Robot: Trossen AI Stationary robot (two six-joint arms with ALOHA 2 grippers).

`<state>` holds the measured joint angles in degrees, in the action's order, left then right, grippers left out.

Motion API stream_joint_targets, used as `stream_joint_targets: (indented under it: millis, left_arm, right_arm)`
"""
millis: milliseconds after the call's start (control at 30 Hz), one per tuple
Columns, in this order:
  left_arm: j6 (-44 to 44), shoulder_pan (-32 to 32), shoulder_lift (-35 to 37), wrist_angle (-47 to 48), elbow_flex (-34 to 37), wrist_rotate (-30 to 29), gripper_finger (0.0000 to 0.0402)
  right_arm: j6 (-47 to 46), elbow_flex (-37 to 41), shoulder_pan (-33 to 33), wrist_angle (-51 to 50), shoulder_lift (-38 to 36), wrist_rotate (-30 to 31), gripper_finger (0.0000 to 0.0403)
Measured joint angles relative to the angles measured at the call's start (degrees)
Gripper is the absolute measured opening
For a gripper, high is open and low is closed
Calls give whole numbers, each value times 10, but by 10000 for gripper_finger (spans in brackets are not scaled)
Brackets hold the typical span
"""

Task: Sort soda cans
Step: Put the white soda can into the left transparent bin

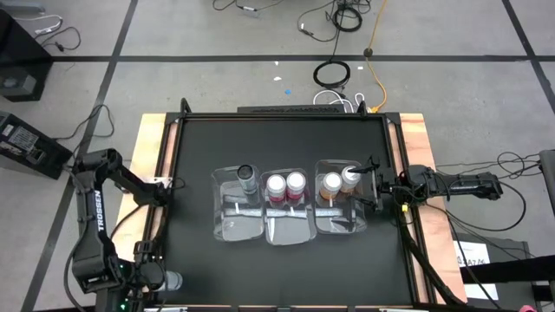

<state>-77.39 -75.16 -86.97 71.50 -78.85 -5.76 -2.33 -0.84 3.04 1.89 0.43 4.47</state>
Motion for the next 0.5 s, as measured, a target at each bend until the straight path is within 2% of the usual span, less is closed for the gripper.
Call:
stream_joint_targets:
  millis: [500]
  left_arm:
    - [-2, 0, -3, -9, 0, -8, 320]
  right_arm:
    - [0, 0, 0, 0, 0, 0, 398]
